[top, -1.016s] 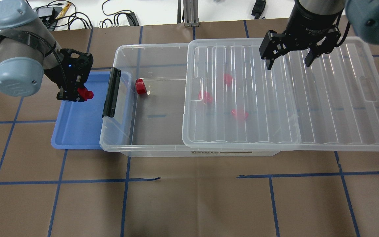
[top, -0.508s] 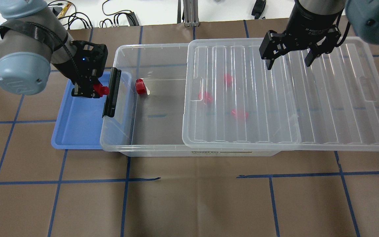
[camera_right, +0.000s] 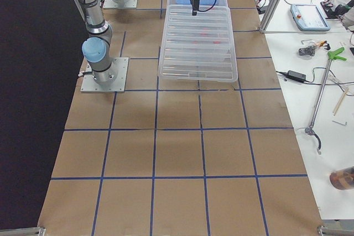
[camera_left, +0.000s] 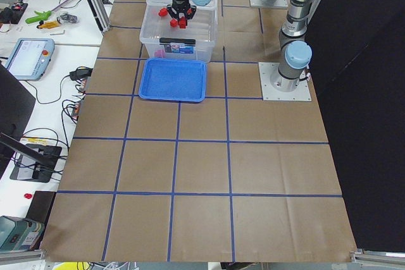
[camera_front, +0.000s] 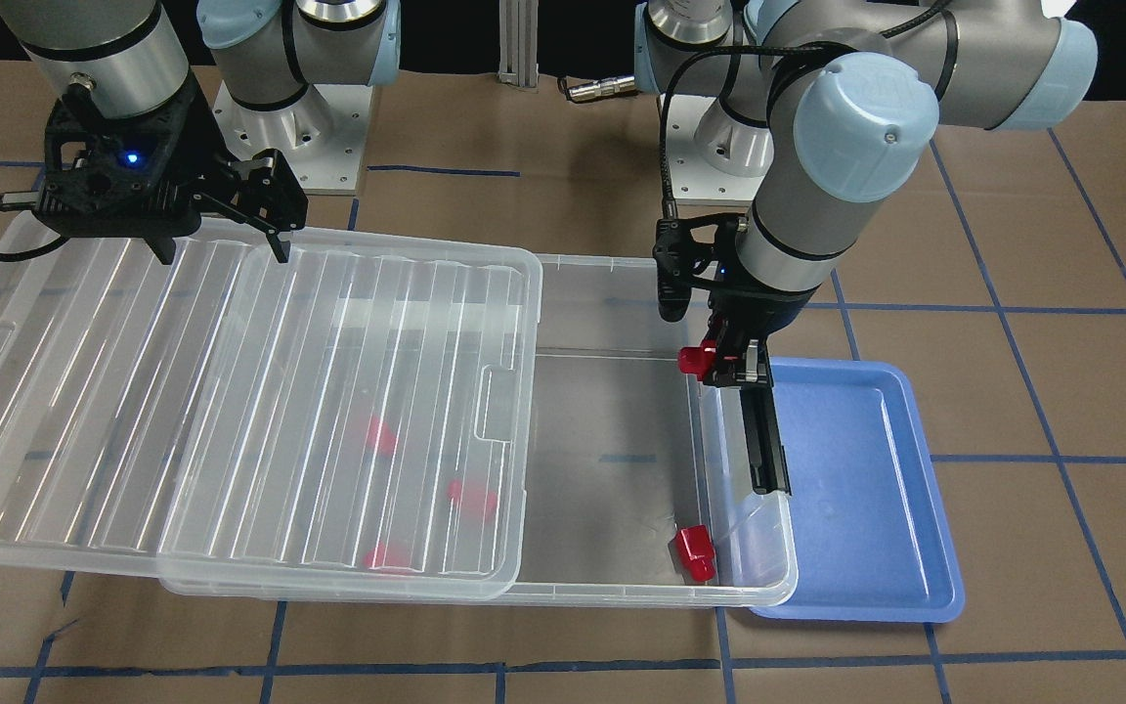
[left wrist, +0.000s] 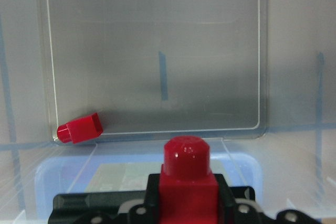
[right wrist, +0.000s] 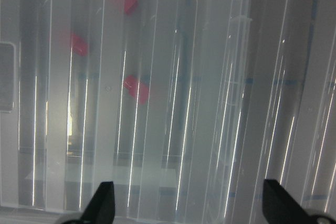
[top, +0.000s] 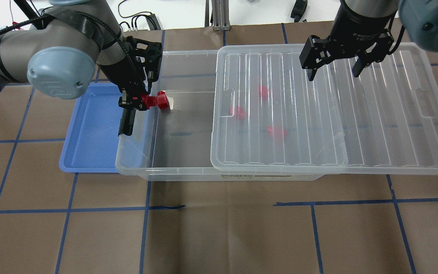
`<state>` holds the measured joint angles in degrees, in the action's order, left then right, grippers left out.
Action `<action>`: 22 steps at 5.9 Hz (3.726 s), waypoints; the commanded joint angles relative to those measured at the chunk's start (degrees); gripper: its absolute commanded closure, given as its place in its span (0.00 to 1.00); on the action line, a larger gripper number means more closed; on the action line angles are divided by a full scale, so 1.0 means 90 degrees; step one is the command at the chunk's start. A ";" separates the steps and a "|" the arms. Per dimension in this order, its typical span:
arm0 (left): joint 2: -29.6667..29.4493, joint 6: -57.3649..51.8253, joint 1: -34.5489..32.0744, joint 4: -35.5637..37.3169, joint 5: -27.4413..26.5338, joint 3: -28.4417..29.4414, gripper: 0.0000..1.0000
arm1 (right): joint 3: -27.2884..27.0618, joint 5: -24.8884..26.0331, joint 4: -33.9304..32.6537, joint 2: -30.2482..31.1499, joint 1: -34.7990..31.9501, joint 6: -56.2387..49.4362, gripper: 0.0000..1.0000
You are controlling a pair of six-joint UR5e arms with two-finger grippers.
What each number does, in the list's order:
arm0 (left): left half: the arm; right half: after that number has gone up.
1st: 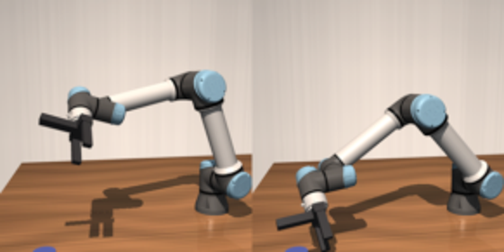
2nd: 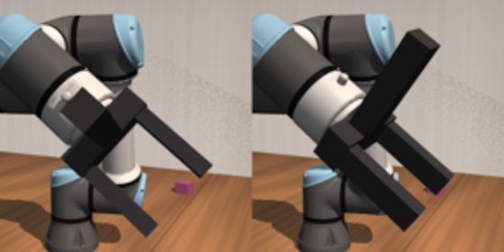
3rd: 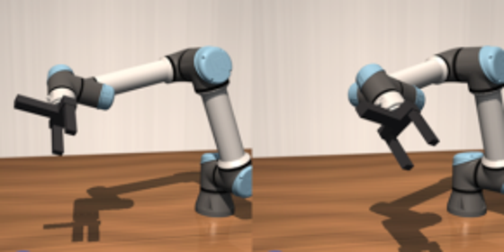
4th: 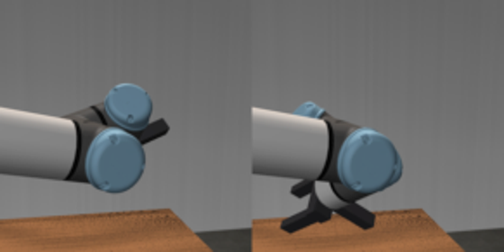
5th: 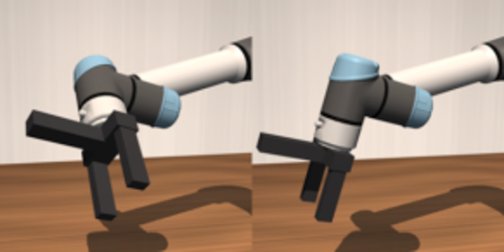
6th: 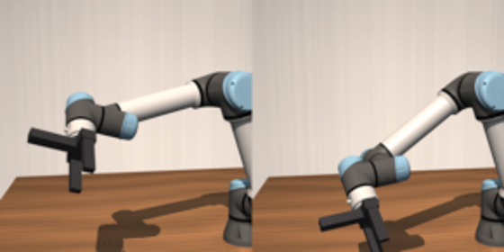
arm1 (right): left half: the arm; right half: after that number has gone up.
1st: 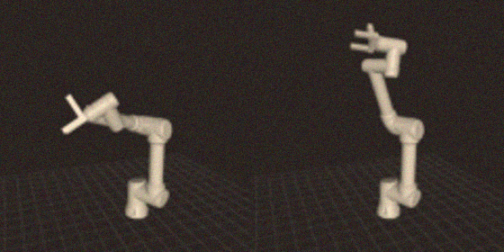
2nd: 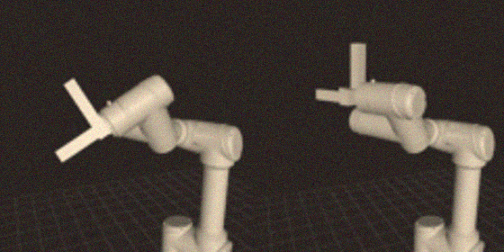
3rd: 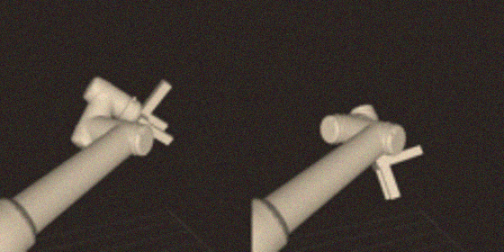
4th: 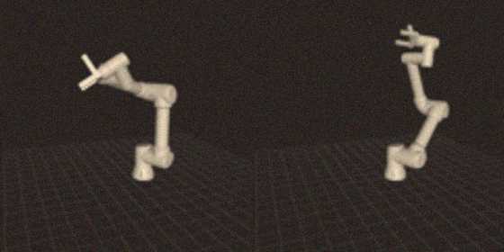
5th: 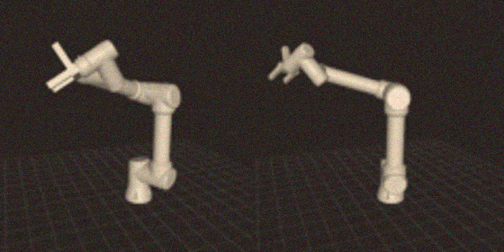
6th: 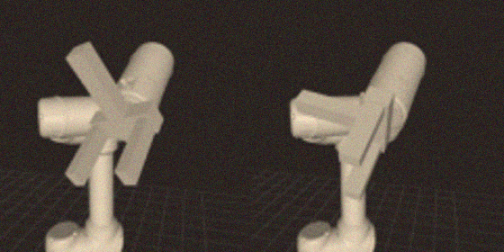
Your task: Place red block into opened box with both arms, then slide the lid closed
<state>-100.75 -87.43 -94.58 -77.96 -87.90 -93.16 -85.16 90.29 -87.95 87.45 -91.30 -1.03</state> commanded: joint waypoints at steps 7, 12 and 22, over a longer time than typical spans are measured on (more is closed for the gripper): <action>-0.1773 0.0437 -0.0419 0.2587 -0.0028 -0.0918 0.79 | 0.0000 0.0006 0.0065 0.0000 0.0037 0.0007 0.00; -0.1377 0.0388 -0.0419 0.2161 -0.0038 -0.0723 0.06 | 0.0000 0.0035 0.0036 -0.0010 0.0095 -0.0003 0.00; 0.0657 0.6736 -0.0214 -0.1777 -0.0388 0.1270 0.02 | -0.0117 0.0532 -0.1520 -0.1355 0.4353 -0.3773 0.00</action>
<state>-95.11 -36.58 -96.88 -94.33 -90.31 -81.49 -85.56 93.43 -97.03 77.69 -52.84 -34.76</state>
